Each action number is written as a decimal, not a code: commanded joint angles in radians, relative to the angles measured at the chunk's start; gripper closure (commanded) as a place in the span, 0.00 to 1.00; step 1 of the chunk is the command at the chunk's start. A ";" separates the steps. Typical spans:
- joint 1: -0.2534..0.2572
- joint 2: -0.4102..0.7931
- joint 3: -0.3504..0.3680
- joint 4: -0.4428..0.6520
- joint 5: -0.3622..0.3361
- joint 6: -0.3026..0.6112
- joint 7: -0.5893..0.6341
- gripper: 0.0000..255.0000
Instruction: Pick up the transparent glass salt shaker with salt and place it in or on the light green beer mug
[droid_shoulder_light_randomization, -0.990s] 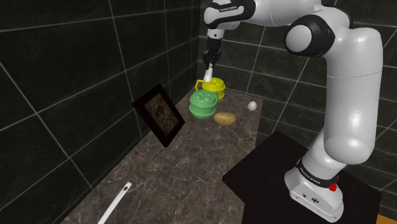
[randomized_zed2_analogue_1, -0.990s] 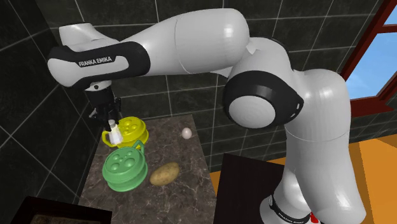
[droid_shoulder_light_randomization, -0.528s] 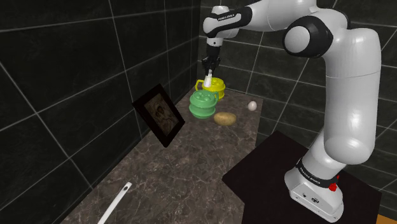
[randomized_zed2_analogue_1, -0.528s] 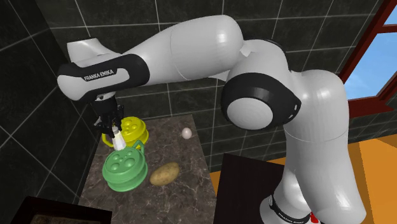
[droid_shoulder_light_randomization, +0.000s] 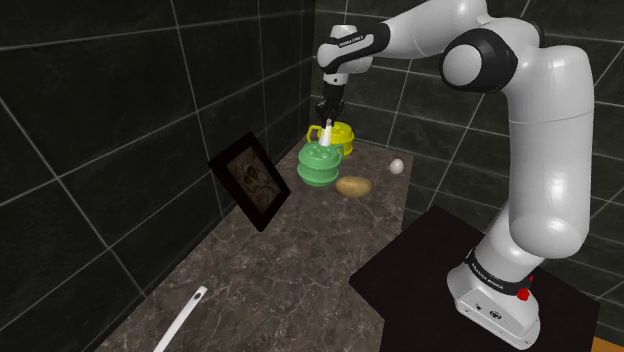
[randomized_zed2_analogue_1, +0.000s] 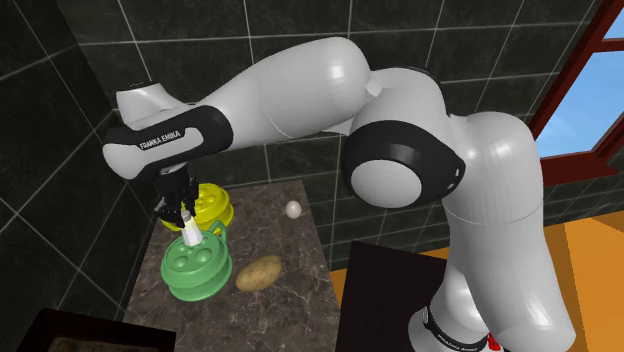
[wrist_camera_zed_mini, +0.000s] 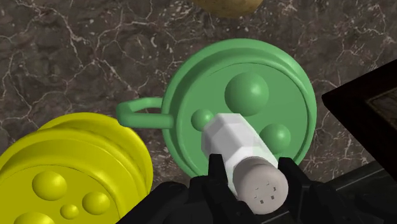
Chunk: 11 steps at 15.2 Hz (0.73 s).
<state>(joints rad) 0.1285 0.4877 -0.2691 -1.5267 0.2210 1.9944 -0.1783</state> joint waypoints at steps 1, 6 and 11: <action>-0.001 0.011 0.002 -0.013 0.004 0.024 -0.005 1.00; -0.001 0.013 0.002 -0.015 0.005 0.029 -0.005 1.00; -0.001 0.013 0.002 -0.015 0.005 0.029 -0.005 0.00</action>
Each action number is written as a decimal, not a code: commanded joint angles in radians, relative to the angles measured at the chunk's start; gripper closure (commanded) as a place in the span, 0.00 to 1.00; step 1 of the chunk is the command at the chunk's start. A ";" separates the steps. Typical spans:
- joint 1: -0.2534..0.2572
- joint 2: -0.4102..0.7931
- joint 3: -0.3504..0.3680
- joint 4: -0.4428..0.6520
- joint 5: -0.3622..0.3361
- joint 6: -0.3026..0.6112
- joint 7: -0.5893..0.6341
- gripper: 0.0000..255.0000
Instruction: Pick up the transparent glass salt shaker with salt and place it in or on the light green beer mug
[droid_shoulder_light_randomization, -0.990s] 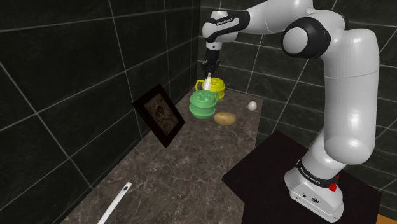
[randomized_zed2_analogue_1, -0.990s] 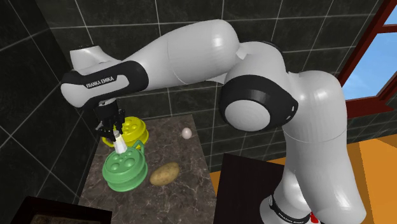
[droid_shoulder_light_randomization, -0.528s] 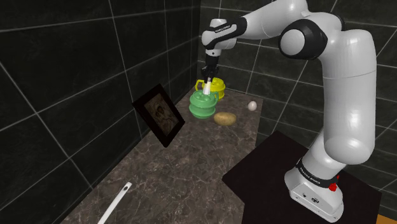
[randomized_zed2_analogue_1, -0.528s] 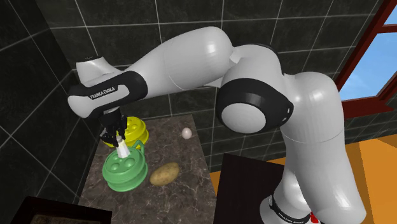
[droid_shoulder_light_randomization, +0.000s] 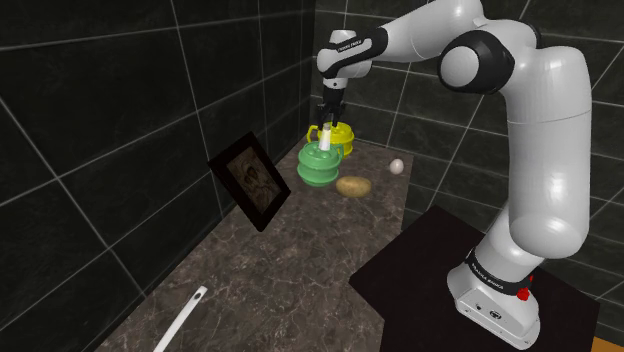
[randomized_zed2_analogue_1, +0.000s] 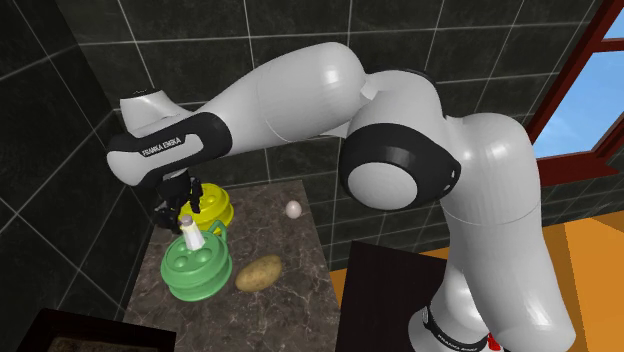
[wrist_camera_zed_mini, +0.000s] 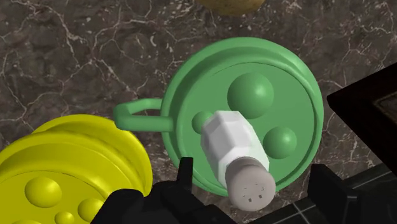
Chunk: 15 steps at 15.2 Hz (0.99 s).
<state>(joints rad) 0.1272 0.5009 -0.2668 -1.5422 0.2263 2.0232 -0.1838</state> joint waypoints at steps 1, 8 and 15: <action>0.000 0.000 0.000 0.000 0.000 0.000 0.000 0.00; -0.005 -0.036 -0.009 0.074 -0.015 -0.108 0.011 0.00; -0.005 -0.036 -0.009 0.074 -0.015 -0.108 0.011 0.00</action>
<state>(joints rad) 0.1225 0.4650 -0.2756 -1.4687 0.2113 1.9154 -0.1730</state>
